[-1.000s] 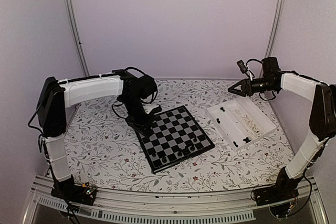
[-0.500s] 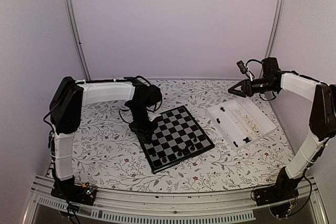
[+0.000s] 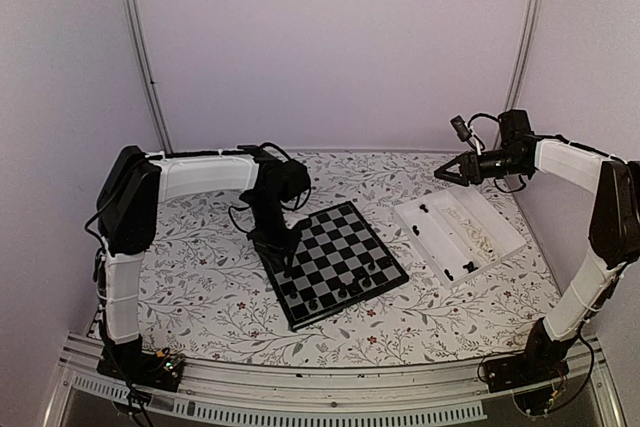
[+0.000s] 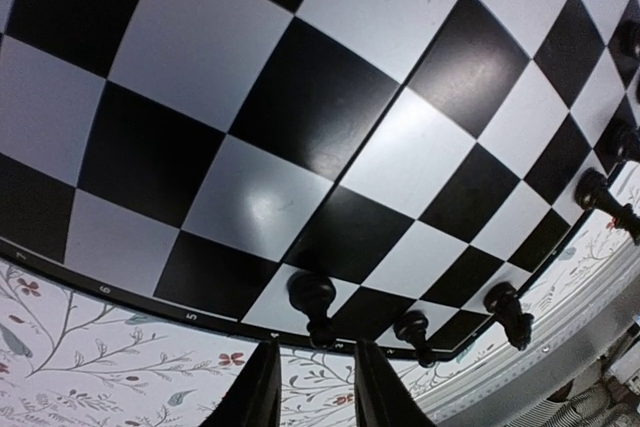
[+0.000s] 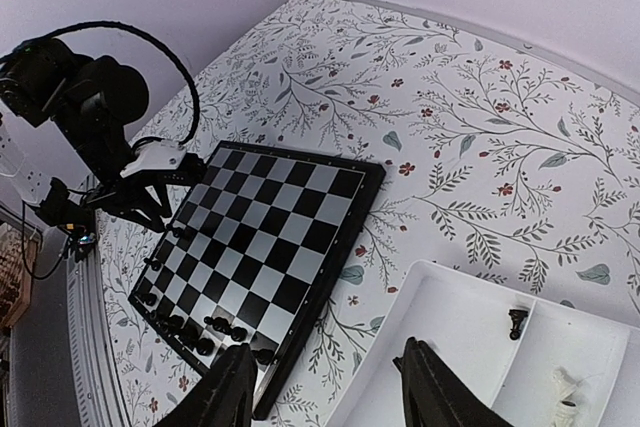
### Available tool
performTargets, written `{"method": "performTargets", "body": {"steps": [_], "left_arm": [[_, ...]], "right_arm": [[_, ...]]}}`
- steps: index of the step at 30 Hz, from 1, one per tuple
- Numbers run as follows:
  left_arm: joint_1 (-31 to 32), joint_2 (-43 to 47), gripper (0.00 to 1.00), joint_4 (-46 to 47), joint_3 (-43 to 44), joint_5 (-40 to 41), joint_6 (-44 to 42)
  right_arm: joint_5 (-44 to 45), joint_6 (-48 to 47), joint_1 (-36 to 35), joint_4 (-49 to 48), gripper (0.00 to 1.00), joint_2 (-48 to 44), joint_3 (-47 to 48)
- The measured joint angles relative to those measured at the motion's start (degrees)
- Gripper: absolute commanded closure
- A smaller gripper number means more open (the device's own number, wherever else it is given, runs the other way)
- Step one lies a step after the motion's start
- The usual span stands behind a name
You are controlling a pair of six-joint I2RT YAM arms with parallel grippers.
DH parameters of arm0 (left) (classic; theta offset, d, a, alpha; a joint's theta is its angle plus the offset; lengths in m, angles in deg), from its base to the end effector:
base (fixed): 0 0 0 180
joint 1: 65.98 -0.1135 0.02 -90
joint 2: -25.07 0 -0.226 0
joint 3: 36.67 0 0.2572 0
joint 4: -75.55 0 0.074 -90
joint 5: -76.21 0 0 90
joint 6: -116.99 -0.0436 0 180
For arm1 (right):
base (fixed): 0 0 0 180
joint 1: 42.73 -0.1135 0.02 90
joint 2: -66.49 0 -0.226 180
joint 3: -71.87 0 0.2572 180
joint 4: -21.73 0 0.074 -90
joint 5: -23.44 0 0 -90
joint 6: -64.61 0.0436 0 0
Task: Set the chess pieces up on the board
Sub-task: Move the chess piece to the chessboard.
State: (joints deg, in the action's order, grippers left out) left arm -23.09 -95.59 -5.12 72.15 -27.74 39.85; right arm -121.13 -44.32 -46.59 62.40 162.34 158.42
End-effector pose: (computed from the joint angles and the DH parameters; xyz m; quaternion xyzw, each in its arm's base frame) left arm 0.2726 -0.2676 0.1389 -0.2545 -0.9592 0.0972 0.0760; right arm 0.3575 0.0597 0.2207 -0.3188 0.7876 0.3871 0.3580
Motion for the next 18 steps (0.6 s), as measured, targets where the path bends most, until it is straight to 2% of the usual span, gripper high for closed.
{"method": "performTargets", "body": {"steps": [3, 10, 18], "left_arm": [[0.2, 0.0, 0.75, 0.0, 0.04, 0.79, 0.0], [0.61, -0.48, 0.88, 0.13, 0.15, 1.64, 0.17], [0.83, -1.51, 0.95, 0.22, 0.85, 1.36, 0.35]], "right_arm": [[-0.04, 0.0, 0.0, 0.09, 0.47, 0.0, 0.0], [-0.26, 0.0, 0.0, 0.61, 0.47, 0.0, 0.0], [-0.44, -0.07, 0.0, 0.98, 0.47, 0.0, 0.0]]}}
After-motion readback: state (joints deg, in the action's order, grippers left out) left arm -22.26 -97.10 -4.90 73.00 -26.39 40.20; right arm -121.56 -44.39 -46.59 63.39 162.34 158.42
